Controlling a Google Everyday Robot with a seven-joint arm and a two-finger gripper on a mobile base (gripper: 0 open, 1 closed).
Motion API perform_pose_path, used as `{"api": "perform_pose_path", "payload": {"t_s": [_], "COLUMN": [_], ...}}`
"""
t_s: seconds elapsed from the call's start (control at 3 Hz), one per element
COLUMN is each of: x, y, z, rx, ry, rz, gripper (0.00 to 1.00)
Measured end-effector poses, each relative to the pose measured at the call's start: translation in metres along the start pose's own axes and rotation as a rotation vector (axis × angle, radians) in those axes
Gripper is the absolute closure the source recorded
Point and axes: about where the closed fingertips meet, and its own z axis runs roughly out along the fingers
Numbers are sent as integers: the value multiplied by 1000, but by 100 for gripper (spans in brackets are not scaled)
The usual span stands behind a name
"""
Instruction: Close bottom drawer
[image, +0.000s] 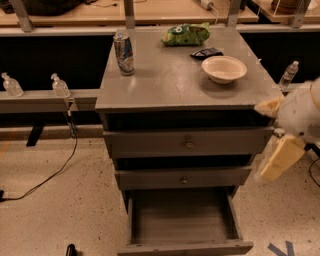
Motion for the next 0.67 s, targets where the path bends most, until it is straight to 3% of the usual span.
{"api": "perform_pose_path", "payload": {"t_s": [0.33,0.67], "x": [41,31], "y": [16,21], "z": [80,108], "rx": [-83,-142], "ry": [-203,-322], "rz": [139,161], "gripper": [0,0]}}
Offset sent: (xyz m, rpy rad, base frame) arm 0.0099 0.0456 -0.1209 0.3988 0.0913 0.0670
